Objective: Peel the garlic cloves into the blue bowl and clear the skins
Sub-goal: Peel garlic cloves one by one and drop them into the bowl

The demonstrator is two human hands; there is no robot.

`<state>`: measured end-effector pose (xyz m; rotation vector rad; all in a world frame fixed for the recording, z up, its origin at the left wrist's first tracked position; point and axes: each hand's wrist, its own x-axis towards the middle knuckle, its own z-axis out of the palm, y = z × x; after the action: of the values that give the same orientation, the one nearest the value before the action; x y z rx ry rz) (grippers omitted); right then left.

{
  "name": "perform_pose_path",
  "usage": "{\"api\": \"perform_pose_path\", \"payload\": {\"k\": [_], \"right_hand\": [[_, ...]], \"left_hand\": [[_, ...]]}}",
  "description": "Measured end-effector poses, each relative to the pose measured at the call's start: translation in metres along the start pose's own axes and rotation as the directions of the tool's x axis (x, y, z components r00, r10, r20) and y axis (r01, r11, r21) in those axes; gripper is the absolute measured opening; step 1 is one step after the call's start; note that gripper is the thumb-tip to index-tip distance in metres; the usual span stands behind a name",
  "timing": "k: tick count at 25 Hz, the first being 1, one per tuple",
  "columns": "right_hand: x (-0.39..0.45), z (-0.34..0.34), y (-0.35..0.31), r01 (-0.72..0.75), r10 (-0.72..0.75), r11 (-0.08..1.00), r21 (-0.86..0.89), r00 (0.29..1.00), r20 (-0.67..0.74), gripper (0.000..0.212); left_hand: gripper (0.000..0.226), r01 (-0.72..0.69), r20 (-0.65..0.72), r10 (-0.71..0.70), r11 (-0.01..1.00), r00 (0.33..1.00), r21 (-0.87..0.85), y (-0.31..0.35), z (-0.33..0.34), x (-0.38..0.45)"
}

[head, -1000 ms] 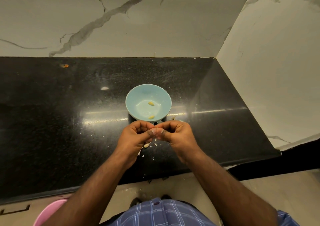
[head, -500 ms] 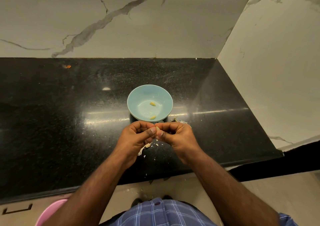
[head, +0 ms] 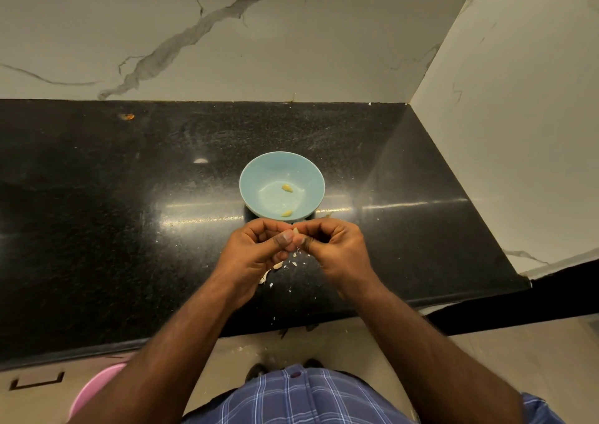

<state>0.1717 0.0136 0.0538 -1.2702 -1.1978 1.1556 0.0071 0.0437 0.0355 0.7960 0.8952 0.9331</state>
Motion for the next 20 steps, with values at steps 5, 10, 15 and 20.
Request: {"api": "perform_pose_path", "payload": {"k": [5,10,15,20], "right_hand": [[0.0016,0.0013,0.0000,-0.117,0.122,0.980,0.161,0.992,-0.019,0.017],[0.0044,0.0019,-0.0007,-0.171,0.183,0.975,0.142,0.980,-0.075,0.015],[0.0071,0.0011,-0.0045,-0.198,0.201,0.980,0.037,0.974,-0.109,0.013],[0.0092,0.0030,-0.0060,-0.237,0.228,0.970,-0.058,0.964,-0.134,0.017]], "left_hand": [[0.022,-0.131,-0.059,0.141,0.980,0.988,0.148,-0.0042,0.0013,-0.0008],[0.021,-0.196,-0.001,0.207,0.930,0.978,0.311,-0.0047,-0.0014,-0.0012],[0.022,-0.252,0.030,0.260,0.892,0.965,0.376,-0.0065,-0.0011,0.0006],[0.030,-0.330,0.063,0.352,0.782,0.934,0.529,-0.0102,-0.0077,0.0014]]}}
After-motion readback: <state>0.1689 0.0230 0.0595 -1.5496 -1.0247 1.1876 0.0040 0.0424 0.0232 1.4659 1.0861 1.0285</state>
